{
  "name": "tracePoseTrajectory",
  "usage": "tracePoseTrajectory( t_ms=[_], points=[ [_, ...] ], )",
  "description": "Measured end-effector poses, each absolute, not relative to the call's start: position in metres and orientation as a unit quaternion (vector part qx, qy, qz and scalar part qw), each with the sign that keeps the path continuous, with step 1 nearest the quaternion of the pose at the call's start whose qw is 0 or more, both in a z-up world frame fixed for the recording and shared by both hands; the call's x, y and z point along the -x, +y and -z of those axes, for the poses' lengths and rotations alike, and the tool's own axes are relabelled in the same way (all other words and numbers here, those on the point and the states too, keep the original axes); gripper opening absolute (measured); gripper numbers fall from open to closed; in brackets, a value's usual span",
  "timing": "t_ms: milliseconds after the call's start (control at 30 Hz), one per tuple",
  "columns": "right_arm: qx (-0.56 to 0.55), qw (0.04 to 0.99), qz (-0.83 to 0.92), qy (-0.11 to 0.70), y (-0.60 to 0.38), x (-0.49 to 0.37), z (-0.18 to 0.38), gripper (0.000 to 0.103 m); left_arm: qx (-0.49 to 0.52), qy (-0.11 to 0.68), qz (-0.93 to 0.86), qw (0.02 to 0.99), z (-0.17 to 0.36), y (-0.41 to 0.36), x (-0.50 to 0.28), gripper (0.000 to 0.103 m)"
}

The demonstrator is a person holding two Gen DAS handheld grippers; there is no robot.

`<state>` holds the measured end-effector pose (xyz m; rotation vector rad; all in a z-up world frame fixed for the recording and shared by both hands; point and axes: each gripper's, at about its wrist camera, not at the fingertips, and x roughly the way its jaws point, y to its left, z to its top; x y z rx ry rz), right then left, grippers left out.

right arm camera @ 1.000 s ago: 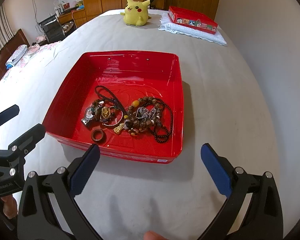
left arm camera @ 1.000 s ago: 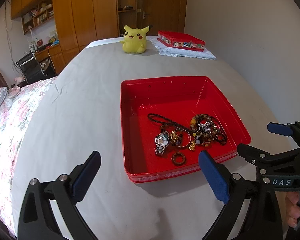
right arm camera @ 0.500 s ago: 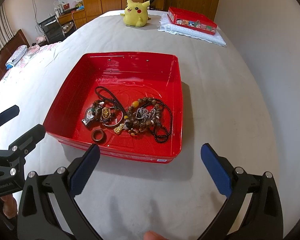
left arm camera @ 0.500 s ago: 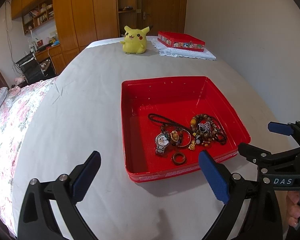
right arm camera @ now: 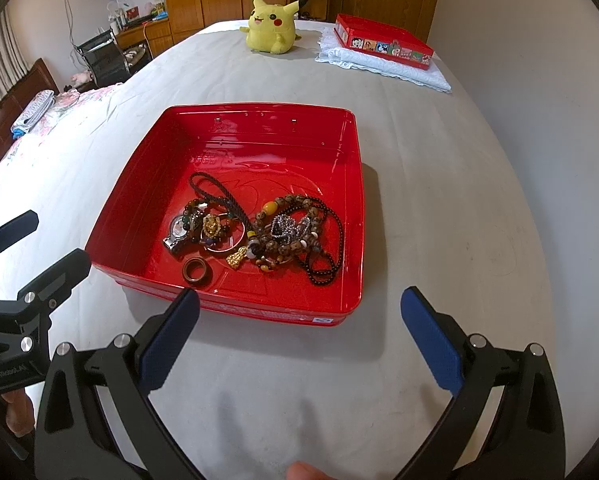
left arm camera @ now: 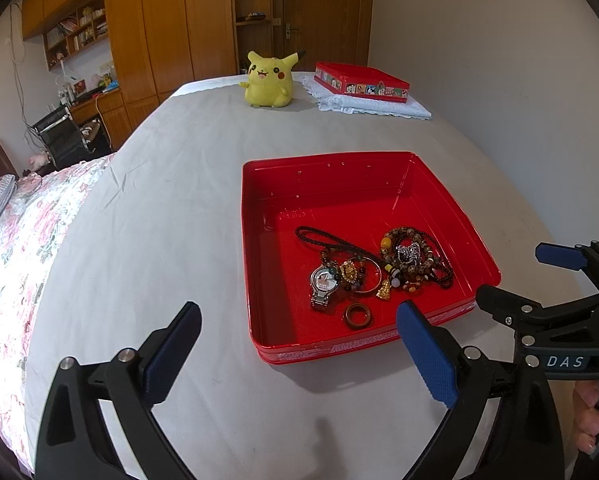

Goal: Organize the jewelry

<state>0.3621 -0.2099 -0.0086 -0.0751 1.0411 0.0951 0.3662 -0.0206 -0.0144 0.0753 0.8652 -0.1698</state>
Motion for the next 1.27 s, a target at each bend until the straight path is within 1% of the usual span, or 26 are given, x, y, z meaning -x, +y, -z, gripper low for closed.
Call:
tracePoseTrajectory(
  t_ms=[1267],
  points=[
    [0.037, 0.867, -0.043, 0.495, -0.2106, -0.3592, 0.0088, 0.1, -0.044, 0.423, 0.08, 0.902, 0.0152, -0.0217, -0.3621, 0.099]
  ],
)
